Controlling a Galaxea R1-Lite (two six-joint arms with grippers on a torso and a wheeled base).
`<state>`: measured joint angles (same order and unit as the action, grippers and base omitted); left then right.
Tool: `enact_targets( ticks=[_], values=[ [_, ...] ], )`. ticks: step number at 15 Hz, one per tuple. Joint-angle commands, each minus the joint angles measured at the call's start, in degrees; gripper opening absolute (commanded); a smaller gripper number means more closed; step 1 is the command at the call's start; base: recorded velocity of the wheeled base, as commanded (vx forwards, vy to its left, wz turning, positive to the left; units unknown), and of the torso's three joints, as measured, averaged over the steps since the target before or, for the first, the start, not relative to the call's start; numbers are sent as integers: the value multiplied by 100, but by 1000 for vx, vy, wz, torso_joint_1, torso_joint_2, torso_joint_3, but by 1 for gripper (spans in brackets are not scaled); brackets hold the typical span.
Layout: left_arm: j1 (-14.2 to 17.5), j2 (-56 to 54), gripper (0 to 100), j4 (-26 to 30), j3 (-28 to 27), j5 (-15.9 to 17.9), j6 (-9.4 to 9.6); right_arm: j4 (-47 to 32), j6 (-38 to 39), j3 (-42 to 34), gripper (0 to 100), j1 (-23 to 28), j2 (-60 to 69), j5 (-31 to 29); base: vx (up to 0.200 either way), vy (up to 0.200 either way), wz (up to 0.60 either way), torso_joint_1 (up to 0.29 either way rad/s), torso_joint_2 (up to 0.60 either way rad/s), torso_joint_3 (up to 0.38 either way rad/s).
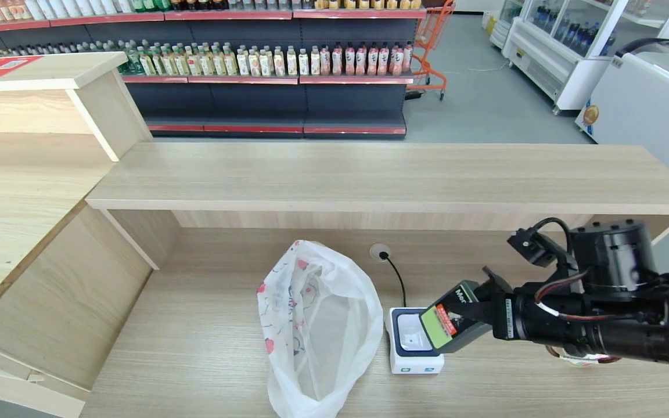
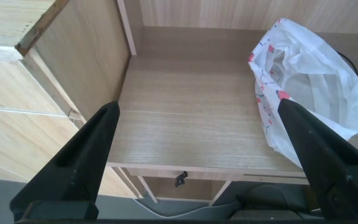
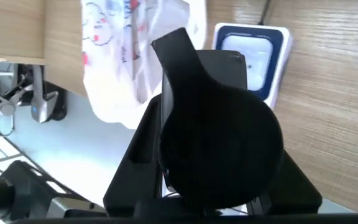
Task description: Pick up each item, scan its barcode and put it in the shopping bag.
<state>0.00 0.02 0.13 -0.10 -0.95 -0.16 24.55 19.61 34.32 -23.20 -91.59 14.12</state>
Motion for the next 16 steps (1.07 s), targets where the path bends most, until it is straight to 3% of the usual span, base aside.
enact_targets(
  ticks=[1,5,16],
  values=[
    [0,-2,100,4,1,-2,-2,6,-28,374,0,-9,-1001,-49,0,0,0,0,0,0],
    [0,-2,100,4,1,-2,-2,955,-423,453,0,-71,-1915,-41,0,0,0,0,0,0],
    [0,-2,100,4,1,-2,7,1025,-432,1174,0,-220,-2759,-76,0,0,0,0,0,0]
  ],
)
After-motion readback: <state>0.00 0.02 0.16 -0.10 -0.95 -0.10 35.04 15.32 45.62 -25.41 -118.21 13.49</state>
